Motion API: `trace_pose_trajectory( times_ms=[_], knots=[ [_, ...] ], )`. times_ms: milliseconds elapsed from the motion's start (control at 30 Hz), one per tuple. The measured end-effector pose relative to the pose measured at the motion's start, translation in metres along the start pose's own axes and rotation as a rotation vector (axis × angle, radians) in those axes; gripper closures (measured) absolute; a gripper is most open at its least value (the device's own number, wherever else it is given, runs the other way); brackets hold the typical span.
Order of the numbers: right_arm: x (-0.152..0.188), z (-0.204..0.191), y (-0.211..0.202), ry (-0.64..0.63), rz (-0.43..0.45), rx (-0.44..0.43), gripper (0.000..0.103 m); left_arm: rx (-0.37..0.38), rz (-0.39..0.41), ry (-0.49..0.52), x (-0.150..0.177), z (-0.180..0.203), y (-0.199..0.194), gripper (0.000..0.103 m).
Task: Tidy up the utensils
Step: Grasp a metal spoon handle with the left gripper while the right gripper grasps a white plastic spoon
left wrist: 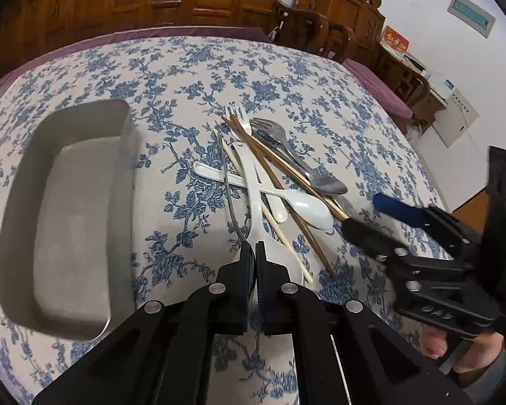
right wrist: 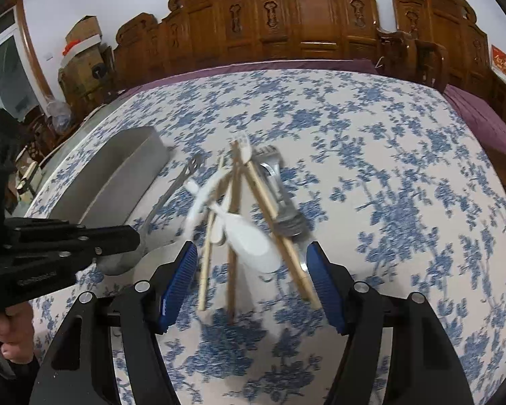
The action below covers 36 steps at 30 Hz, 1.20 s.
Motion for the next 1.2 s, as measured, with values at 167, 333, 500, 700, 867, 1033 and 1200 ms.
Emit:
trace_pose_trajectory(
  times_ms=[167,333,500,700,867,1033,1200],
  knots=[
    [0.005,-0.016,0.003,0.003,-0.009,-0.043,0.034,-0.004,0.03,0.029,0.004,0.001,-0.023,0.1],
    [0.016,-0.034,0.009,0.01,-0.036,-0.074,0.039,-0.005,0.05,0.046,0.01,0.002,-0.038,0.1],
    [0.021,-0.05,0.011,-0.009,-0.03,-0.064,0.044,-0.014,0.064,0.066,0.016,0.003,-0.049,0.1],
    [0.024,-0.059,0.026,-0.046,-0.045,-0.04,0.055,-0.021,0.071,0.07,0.022,-0.005,-0.059,0.1],
    [0.025,-0.053,0.038,-0.02,-0.068,-0.041,0.057,-0.022,0.073,0.06,0.026,-0.012,-0.06,0.1],
    [0.029,-0.06,0.044,-0.049,-0.081,-0.036,0.057,-0.019,0.073,0.054,0.028,-0.016,-0.061,0.1],
    [0.032,-0.07,0.046,-0.096,-0.077,-0.021,0.057,-0.02,0.077,0.048,0.03,-0.02,-0.063,0.1]
  ],
)
Point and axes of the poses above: each gripper's, at about its wrist camera, not at the fingertips, and y roughly the way its jaws point, z to its right, x to its underside, the point moved 7 cm from there along y, roughly the way its jaws point, and after that the axes turned 3 degrees about y, right-handed, at the moved point
